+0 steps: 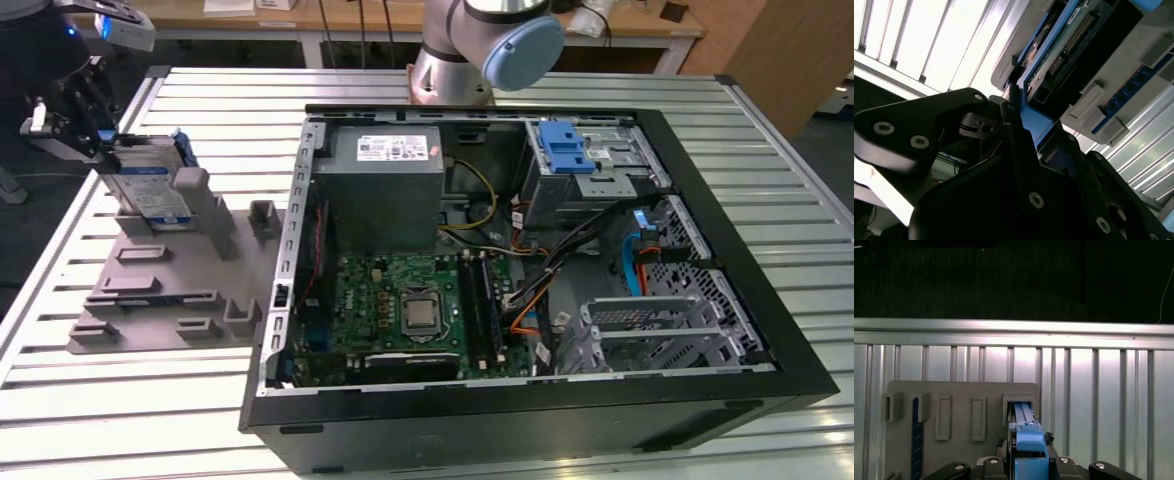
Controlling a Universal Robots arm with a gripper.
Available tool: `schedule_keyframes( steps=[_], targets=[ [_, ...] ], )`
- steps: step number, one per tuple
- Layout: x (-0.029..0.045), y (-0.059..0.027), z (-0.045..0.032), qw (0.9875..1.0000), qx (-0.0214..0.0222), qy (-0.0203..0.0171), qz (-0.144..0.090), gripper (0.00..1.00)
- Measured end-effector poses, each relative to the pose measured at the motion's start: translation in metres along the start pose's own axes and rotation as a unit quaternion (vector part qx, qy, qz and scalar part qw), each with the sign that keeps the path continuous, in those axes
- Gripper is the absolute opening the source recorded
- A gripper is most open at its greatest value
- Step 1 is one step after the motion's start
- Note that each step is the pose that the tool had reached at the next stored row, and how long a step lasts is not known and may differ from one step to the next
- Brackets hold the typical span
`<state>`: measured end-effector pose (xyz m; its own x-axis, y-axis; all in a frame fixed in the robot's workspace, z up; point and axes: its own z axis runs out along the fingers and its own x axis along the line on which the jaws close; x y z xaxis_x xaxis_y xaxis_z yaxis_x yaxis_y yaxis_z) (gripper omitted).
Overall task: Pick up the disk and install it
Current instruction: 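Pick up the disk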
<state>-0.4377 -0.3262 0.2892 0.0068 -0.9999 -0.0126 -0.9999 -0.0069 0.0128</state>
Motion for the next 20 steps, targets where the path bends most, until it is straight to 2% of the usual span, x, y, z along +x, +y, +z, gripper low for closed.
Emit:
schedule_keyframes(
  steps=[7,13,20],
  targets=[
    [0.0,0.0,0.0001,1.0,0.0,0.0004,0.002,0.37],
    [-0.0004,0.0,0.0001,0.9999,0.0002,0.0039,0.016,0.37],
    [-0.0003,0.0,0.0001,0.9998,0.0002,0.0042,0.021,0.37]
  ],
)
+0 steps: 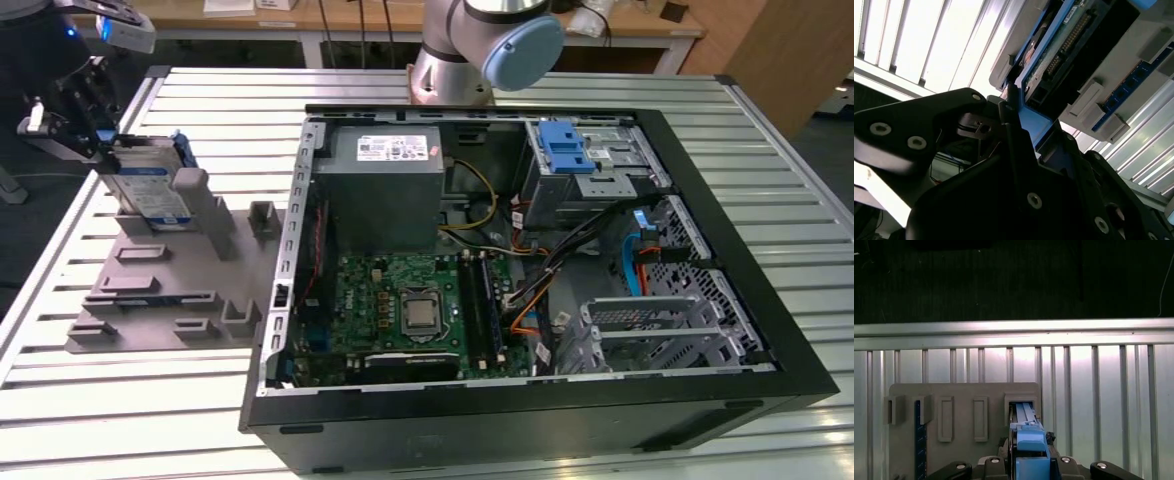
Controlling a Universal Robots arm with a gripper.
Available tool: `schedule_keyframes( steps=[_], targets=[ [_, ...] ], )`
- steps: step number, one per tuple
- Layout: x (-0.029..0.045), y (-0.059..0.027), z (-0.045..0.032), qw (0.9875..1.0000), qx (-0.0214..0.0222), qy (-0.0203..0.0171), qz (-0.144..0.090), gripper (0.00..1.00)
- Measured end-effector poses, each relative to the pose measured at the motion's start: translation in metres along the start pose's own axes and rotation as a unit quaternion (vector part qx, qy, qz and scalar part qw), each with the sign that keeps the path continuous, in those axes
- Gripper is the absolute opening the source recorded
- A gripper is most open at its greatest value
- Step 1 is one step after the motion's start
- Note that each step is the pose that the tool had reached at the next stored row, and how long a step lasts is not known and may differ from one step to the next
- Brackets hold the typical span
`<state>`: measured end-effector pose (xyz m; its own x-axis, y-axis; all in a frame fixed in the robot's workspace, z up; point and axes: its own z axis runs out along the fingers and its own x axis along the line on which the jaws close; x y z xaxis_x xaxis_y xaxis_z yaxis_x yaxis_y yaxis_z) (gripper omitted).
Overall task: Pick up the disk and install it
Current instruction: 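Pick up the disk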
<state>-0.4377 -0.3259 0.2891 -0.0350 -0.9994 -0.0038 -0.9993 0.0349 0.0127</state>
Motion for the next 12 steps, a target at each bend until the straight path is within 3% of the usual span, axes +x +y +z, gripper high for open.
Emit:
schedule_keyframes(
  steps=[5,6,12],
  targets=[
    [0.0,0.0,0.0001,1.0,0.0001,0.0,0.0,0.38],
    [0.0,0.0,0.0001,1.0,0.0001,0.0,0.0,0.44],
    [0.0,0.0,0.0,1.0,0.0,0.0,0.001,0.43]
  ],
)
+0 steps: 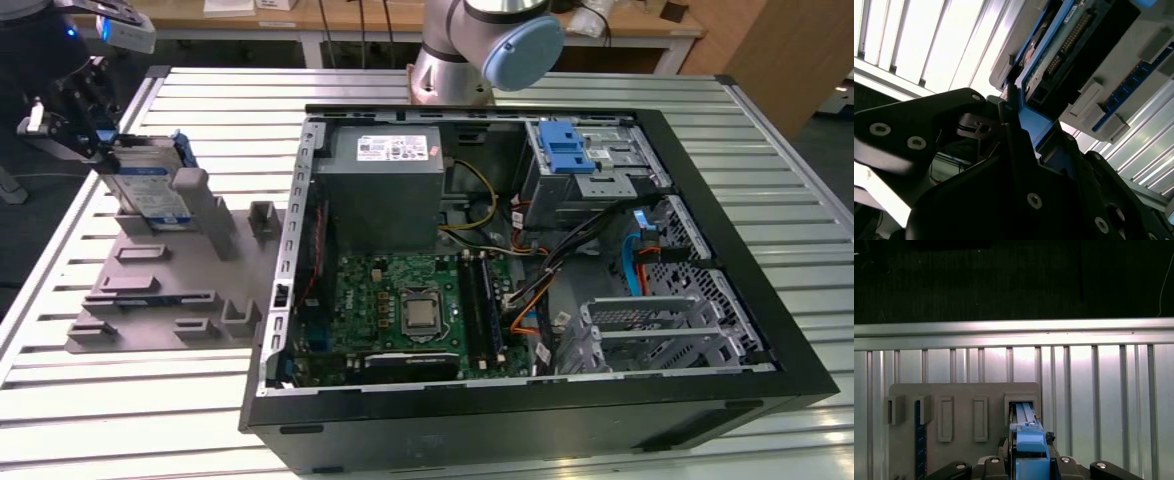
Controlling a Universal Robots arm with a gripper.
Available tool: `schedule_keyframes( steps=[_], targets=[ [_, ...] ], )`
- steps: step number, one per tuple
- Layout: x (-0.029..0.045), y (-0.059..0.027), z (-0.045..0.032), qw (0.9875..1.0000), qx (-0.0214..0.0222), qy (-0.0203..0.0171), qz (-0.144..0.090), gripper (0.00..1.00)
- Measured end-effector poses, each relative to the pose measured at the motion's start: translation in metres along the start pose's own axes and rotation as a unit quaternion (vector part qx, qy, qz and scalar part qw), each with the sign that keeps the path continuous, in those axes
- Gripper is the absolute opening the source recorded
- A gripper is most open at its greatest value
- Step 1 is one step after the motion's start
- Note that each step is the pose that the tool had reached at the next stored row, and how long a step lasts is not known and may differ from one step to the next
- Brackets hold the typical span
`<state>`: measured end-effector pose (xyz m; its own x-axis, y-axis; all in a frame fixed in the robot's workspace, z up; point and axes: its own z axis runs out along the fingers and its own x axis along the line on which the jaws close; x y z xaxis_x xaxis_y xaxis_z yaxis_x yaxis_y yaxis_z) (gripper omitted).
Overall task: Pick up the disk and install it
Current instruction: 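Pick up the disk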
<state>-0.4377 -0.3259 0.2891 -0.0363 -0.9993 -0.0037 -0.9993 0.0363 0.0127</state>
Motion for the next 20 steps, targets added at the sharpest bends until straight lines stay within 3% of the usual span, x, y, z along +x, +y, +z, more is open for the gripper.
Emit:
schedule_keyframes(
  steps=[1,2,20],
  targets=[
    [0.0,0.0,0.0,1.0,0.0,0.0,0.0,0.43],
    [0.0,0.0,0.0,1.0,0.0,0.0,0.0,0.36],
    [-0.0001,0.0001,-0.0081,1.0,0.0,0.0,0.0,0.36]
  ],
)
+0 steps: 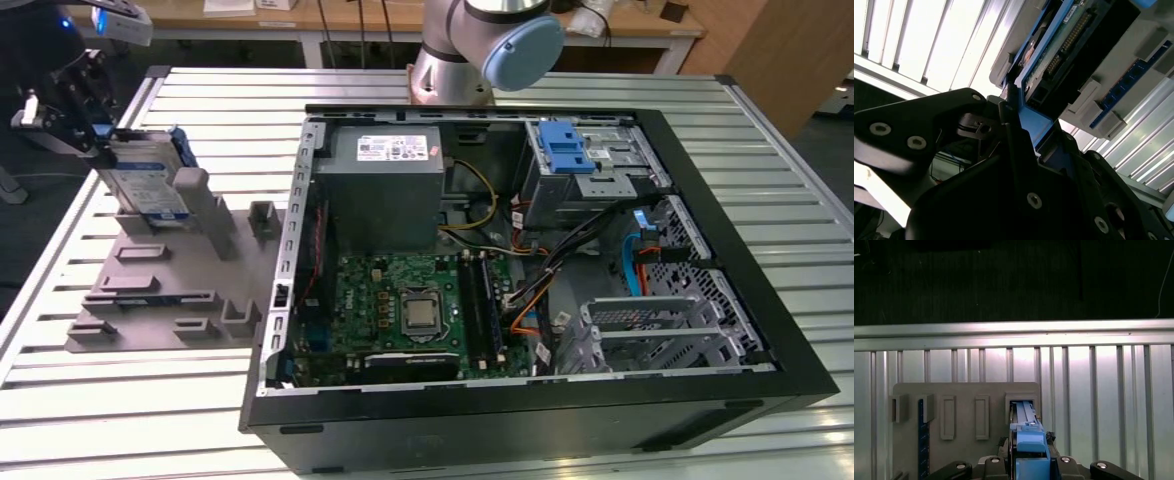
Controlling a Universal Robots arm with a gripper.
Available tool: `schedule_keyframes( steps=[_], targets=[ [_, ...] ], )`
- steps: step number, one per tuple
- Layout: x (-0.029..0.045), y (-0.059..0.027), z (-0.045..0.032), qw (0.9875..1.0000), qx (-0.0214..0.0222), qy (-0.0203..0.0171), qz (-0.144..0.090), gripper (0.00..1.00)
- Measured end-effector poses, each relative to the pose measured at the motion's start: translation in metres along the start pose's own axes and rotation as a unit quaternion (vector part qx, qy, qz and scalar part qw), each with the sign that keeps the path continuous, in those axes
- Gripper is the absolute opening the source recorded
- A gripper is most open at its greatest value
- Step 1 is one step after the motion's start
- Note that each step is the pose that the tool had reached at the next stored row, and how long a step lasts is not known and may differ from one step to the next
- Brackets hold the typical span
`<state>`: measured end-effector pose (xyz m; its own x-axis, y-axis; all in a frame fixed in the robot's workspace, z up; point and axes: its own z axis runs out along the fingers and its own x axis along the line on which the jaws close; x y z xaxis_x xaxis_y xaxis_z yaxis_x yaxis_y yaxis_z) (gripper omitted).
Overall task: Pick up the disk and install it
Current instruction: 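Pick up the disk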
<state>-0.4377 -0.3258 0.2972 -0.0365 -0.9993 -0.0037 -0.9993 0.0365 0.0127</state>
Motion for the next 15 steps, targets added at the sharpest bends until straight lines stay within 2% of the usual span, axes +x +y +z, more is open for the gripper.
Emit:
schedule_keyframes(
  steps=[15],
  targets=[
    [0.0,0.0001,-0.0044,1.0,0.0,0.0,0.0,0.36]
  ],
)
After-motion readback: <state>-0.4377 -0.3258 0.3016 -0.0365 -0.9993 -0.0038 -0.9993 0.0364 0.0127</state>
